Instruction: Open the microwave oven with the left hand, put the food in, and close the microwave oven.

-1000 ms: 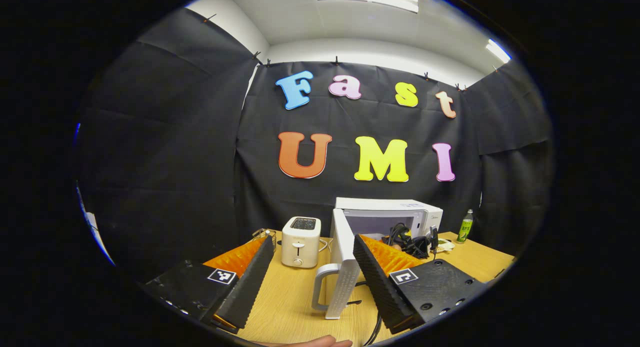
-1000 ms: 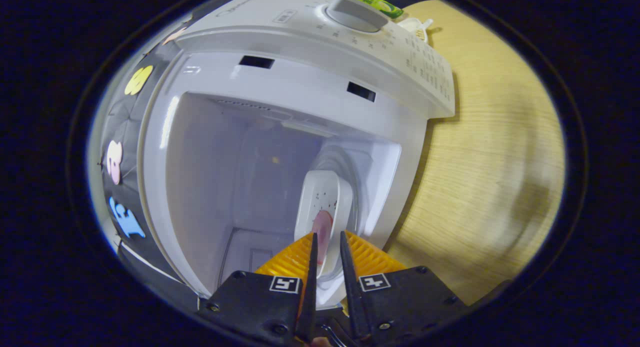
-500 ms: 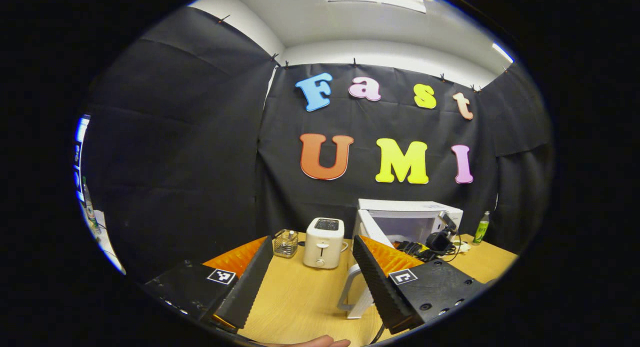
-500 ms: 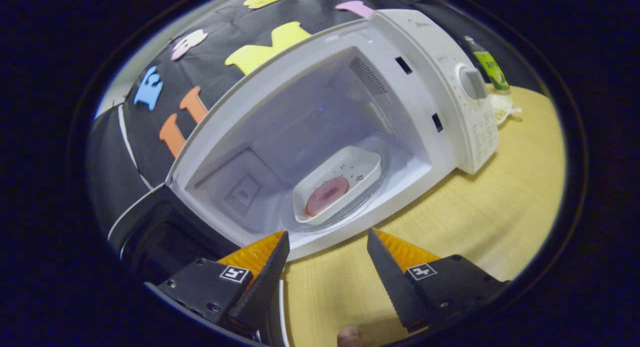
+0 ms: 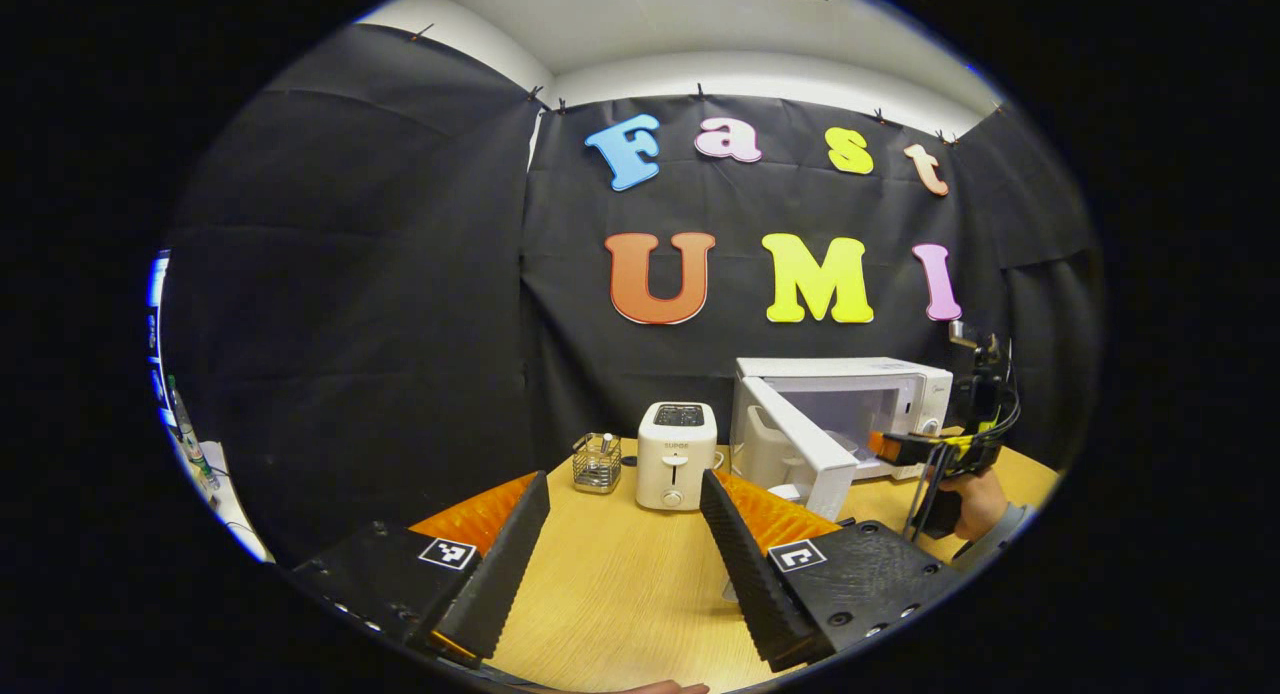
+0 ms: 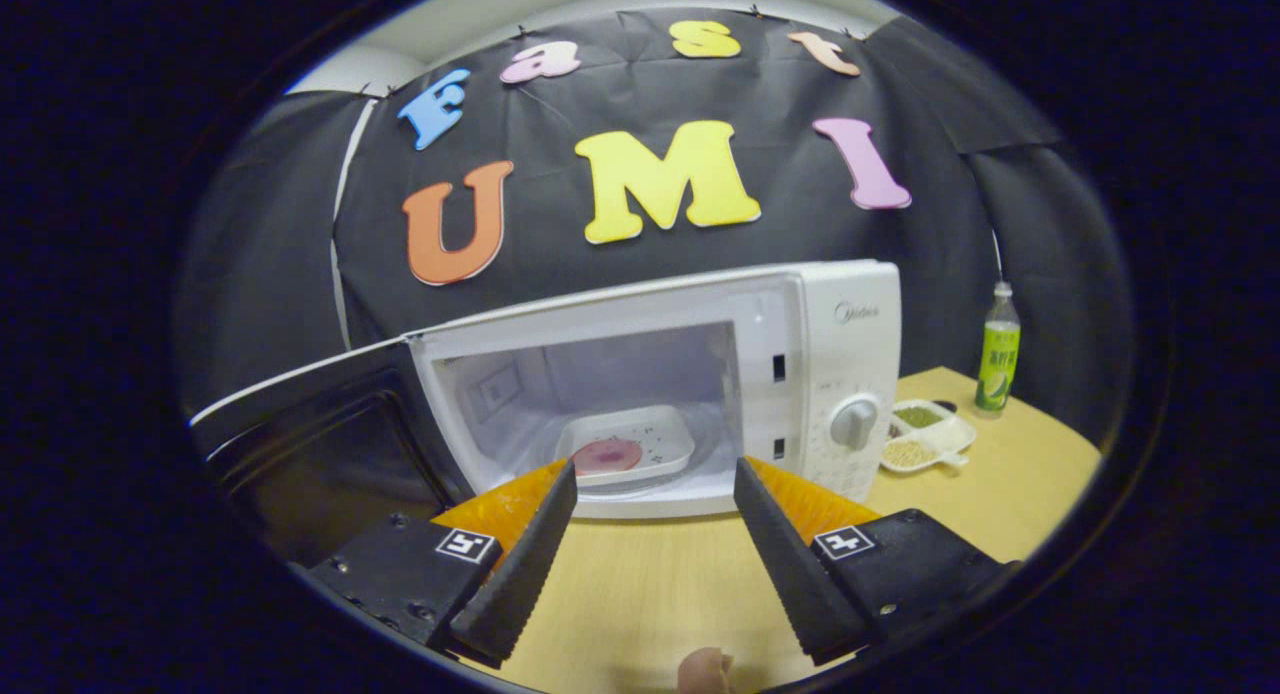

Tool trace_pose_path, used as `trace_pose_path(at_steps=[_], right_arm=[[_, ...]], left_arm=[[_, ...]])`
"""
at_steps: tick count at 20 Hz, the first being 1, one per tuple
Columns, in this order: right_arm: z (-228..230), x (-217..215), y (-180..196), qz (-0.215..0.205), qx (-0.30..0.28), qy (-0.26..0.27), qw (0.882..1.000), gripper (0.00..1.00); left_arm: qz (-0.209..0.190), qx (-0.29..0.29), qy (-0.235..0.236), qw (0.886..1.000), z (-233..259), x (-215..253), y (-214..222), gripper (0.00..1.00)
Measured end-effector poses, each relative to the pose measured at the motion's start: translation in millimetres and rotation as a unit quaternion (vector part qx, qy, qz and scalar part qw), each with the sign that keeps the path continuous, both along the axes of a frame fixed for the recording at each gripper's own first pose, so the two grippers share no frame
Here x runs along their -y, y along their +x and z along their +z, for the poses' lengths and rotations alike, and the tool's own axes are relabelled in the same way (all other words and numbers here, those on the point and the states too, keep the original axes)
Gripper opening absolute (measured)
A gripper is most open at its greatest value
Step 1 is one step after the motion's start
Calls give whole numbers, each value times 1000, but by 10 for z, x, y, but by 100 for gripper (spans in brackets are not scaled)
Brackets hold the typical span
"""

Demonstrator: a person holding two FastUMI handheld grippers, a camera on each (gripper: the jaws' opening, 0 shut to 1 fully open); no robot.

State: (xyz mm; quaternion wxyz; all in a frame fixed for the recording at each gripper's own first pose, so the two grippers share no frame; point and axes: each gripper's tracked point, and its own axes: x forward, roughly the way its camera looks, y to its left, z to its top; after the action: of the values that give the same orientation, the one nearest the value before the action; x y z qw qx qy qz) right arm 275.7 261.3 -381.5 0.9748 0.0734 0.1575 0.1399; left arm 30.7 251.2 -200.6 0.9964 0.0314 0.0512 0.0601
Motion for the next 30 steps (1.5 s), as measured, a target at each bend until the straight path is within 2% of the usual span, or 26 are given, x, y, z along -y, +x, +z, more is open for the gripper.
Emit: trace_pose_path(at_steps=[1,2,3,5,7,8,9,10,11,12,13,16,18,19,20,21,22,24,25,26,27,28,29,30], right_arm=[[154,107,-117,9,11,-6,1000,91],[321,226,-226,15,28,-10,999,100],[470,376,-350,15,42,-18,999,100],[752,663,-567,13,72,-41,997,100],[1001,924,-784,11,93,-62,994,100],[1091,1036,-889,9,96,-66,993,91],[1178,1129,-982,8,100,-63,993,91],[1265,1195,-1080,9,101,-53,993,92],[1333,1253,-1164,11,100,-43,994,100],[1411,1310,-1248,14,102,-36,994,92],[1459,1381,-1318,15,104,-34,994,91],[1658,1539,-1477,14,114,-34,993,91],[1788,1636,-1558,6,124,-31,992,91],[1825,1649,-1611,8,124,-28,992,100],[1863,1650,-1665,13,122,-26,992,100],[1915,1644,-1705,20,123,-24,992,91],[1971,1651,-1744,26,125,-24,991,100],[2033,1669,-1794,37,131,-31,990,100],[2073,1673,-1819,41,136,-35,989,92],[2104,1687,-1833,43,140,-38,988,100],[2124,1694,-1839,45,143,-37,988,100],[2143,1695,-1847,50,145,-34,988,92],[2169,1709,-1839,54,143,-29,988,92],[2183,1737,-1831,56,140,-26,988,100]], left_arm=[[0,-4,6,1000,-34,-22,43,90],[0,-6,10,1000,-57,-34,70,88],[0,-8,10,1000,-84,-60,102,84],[-1,-20,-13,1000,-156,-81,168,59],[-8,-8,-47,999,-154,-102,263,4],[-18,-13,-59,998,-186,-85,283,14],[-12,-12,-61,998,-247,-166,350,19],[-16,-15,-66,998,-295,-198,421,6],[-6,-14,-64,998,-335,-266,426,6],[2,-19,-62,998,-389,-349,428,0],[-9,-26,-67,997,-476,-349,536,0],[-79,-46,-113,989,-686,-143,647,0],[-122,-34,-113,986,-714,-19,683,0],[-142,-16,-104,984,-653,47,677,0],[-159,-8,-91,983,-623,132,669,0],[-171,-5,-79,982,-647,229,649,0],[-183,-5,-70,981,-642,327,647,0],[-205,-8,-56,977,-646,518,651,0],[-211,-9,-49,976,-643,594,655,0],[-202,-2,-34,979,-625,574,671,0],[-205,0,-28,978,-617,606,684,0],[-215,-1,-32,976,-650,681,733,0],[-223,-7,-38,974,-678,803,756,0],[-231,-12,-42,972,-702,906,779,0]])
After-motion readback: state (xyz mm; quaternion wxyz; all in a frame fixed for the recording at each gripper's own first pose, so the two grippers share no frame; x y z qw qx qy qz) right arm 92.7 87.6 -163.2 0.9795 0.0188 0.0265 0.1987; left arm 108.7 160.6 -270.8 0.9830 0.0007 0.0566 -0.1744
